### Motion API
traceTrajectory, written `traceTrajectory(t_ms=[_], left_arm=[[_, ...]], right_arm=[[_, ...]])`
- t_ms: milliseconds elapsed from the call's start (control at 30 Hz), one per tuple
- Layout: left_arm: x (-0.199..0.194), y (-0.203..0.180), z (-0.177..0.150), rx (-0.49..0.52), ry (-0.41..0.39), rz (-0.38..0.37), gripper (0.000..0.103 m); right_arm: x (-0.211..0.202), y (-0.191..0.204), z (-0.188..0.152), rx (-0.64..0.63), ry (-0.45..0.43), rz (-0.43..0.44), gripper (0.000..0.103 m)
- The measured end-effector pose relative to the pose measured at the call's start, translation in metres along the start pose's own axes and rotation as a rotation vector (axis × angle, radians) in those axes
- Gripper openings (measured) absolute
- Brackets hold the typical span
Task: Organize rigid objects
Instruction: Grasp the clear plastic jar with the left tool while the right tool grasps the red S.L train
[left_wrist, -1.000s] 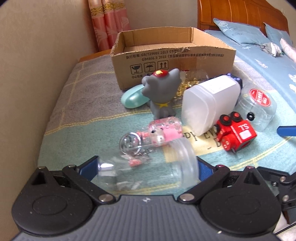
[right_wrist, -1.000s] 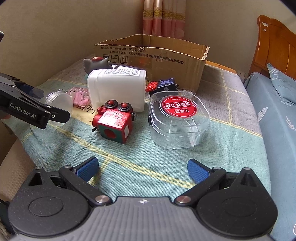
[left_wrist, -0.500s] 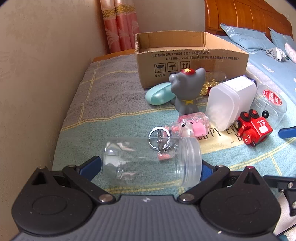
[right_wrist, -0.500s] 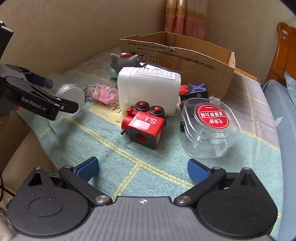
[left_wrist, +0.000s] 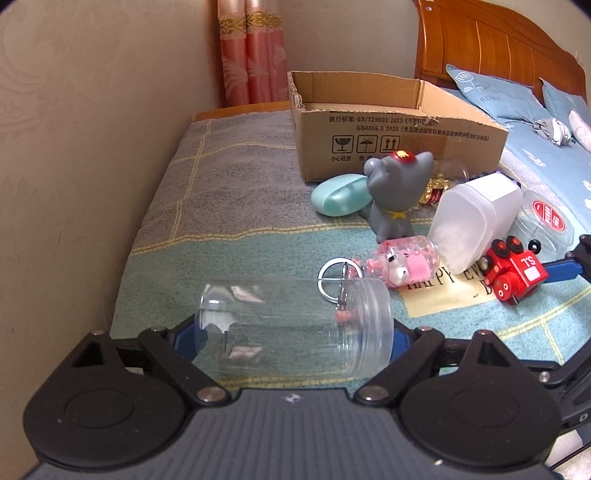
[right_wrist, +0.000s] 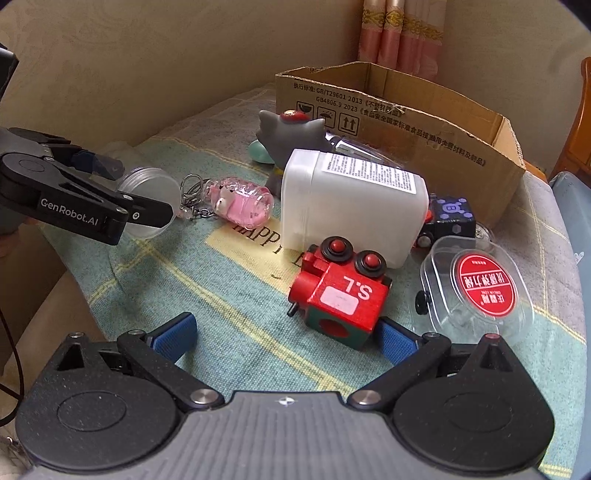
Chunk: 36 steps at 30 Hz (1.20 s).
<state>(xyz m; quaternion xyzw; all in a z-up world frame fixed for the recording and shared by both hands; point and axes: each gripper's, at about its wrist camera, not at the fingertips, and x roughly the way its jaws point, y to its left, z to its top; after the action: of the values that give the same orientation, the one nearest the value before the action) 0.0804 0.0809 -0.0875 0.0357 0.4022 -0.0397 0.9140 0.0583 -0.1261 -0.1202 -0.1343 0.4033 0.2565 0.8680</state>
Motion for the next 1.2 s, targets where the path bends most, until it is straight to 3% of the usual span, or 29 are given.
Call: traceTrajectory(t_ms=[300,700,833,1200], left_arm=[[0.002,0.003,0.002,-0.001,-0.003,-0.022,0.091],[-0.002,0.006,0.002,-0.003,0.005,0.006,0.092],[-0.004,0.005,0.002,0.002,0.01,0.013,0.092],[-0.016,-0.001,0.009,0.037,0.038,0.014,0.091]], right_arm=[[0.013,0.005,0.016,-0.022,0.002,0.001,0.102],[0.002,-0.007,0.016,0.017,-0.016,-0.08,0.072],[-0.002,-0.009,0.014,0.024,-0.017,-0.087,0.058],[-0.014,-0.015,0.016,0.014,-0.003,-0.05,0.056]])
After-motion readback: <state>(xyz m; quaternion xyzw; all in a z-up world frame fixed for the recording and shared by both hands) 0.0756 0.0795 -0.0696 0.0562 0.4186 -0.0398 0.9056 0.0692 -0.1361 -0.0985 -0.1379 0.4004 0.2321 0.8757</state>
